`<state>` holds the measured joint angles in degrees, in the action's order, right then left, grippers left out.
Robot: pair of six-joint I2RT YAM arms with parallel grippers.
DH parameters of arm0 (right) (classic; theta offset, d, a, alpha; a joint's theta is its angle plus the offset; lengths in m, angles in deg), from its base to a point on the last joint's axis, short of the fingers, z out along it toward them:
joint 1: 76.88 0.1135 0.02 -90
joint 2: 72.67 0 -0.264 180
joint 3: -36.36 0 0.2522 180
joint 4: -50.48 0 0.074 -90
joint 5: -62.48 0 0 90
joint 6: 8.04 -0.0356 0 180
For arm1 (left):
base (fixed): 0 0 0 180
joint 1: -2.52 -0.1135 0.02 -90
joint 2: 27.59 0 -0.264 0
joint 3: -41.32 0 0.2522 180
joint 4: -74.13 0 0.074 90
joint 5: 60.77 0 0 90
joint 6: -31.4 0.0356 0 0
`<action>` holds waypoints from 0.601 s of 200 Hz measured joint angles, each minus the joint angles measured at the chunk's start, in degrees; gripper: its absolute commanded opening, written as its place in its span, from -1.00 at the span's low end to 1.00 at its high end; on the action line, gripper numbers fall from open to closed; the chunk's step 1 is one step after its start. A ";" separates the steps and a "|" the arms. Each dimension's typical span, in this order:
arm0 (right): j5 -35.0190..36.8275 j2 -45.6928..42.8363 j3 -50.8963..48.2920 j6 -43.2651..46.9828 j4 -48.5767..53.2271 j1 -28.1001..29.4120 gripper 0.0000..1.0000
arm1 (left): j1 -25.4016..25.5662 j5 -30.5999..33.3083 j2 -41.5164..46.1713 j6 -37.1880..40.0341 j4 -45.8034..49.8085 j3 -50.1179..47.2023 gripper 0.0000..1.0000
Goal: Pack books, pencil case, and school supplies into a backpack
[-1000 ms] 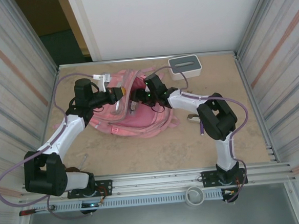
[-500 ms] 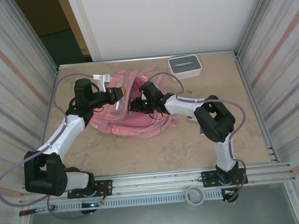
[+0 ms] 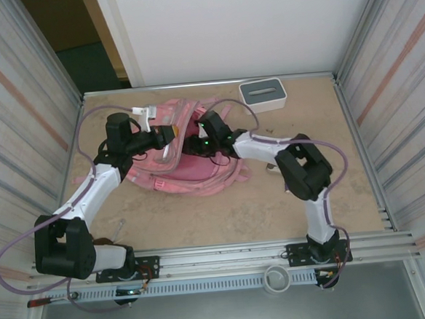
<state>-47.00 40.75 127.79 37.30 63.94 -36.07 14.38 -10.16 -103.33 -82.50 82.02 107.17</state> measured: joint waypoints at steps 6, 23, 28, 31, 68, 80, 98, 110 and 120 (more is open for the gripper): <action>0.09 -2.69 -2.97 0.57 0.22 -0.52 -0.06 | 0.00 0.02 0.00 0.02 0.00 0.00 -1.00; 1.90 -10.29 -9.46 2.45 1.70 -2.19 0.07 | 0.59 0.50 -0.28 0.04 -0.02 0.00 -1.00; 2.62 -12.94 -11.23 3.21 2.51 -2.73 0.11 | 1.03 0.94 -0.52 0.09 -0.04 0.00 -1.00; 3.21 -14.14 -12.00 3.67 2.91 -2.99 0.13 | 1.36 1.14 -0.66 0.09 -0.04 0.02 -1.00; 11.61 -27.85 -18.93 7.67 7.23 -7.26 0.31 | 8.04 5.66 -7.39 2.84 1.70 2.54 -0.49; 13.90 -30.40 -20.39 8.15 8.39 -8.68 0.33 | 10.03 6.32 -10.29 3.96 3.23 4.17 -0.26; 16.74 -32.92 -22.49 8.83 9.01 -10.03 0.36 | 11.54 8.00 -11.89 5.62 5.46 5.03 -0.03; 17.66 -33.42 -23.32 9.42 9.05 -9.51 0.39 | 11.63 9.62 -10.51 6.58 6.08 4.72 0.09; 18.45 -33.22 -23.41 9.88 9.09 -8.33 0.43 | 11.47 11.80 -8.17 7.10 6.01 3.80 0.21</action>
<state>-28.56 7.53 104.38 47.18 73.04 -44.39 25.85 1.64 -111.51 -75.40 88.03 110.98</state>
